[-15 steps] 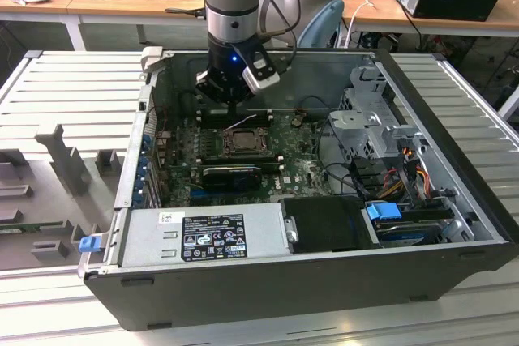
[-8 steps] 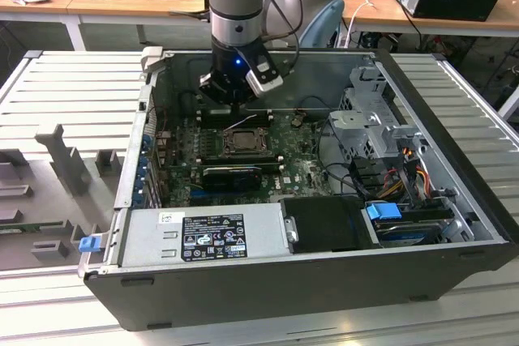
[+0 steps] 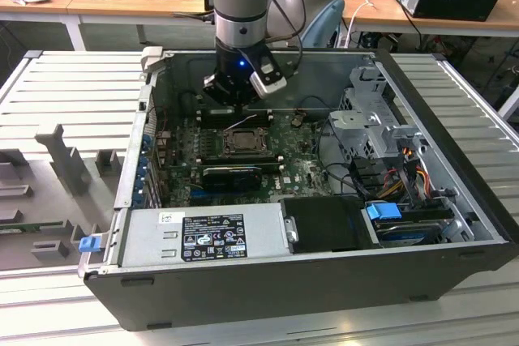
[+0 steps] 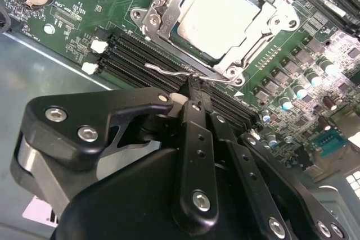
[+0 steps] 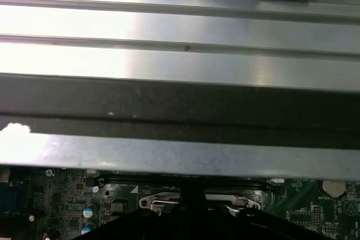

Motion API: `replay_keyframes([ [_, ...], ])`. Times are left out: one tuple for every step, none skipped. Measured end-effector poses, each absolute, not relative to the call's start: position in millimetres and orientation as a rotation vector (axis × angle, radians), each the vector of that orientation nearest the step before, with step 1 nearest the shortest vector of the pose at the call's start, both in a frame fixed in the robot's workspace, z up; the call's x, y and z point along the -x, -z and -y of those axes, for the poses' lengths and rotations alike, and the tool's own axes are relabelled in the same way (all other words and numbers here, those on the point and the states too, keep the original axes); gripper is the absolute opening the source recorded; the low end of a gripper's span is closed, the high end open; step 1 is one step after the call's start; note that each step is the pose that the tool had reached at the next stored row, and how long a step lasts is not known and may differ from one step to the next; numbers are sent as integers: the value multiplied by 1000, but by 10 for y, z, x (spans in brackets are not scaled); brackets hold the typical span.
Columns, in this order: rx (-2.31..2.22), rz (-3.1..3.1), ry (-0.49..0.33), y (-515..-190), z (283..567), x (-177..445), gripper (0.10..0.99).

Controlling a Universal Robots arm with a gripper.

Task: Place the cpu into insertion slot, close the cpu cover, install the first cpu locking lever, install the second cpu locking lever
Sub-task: 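Install the first cpu locking lever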

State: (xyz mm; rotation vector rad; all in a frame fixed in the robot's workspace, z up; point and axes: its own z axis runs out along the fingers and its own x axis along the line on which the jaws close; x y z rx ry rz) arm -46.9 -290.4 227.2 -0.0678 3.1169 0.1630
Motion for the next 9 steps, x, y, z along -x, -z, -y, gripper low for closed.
replay_keyframes([
  [68,-3117,-163,-2271,2904,466,106],
  [68,-3117,-163,-2271,2904,463,106],
  [68,-3117,-164,-2269,2904,454,106],
  [68,-3117,-165,-2269,2904,445,106],
  [67,-3117,-165,-2267,2903,434,106],
  [67,-3117,-166,-2265,2903,416,106],
  [68,-3117,-165,-2264,2903,398,106],
  [68,-3117,-165,-2263,2903,378,106],
  [68,-3117,-165,-2261,2903,360,106],
])
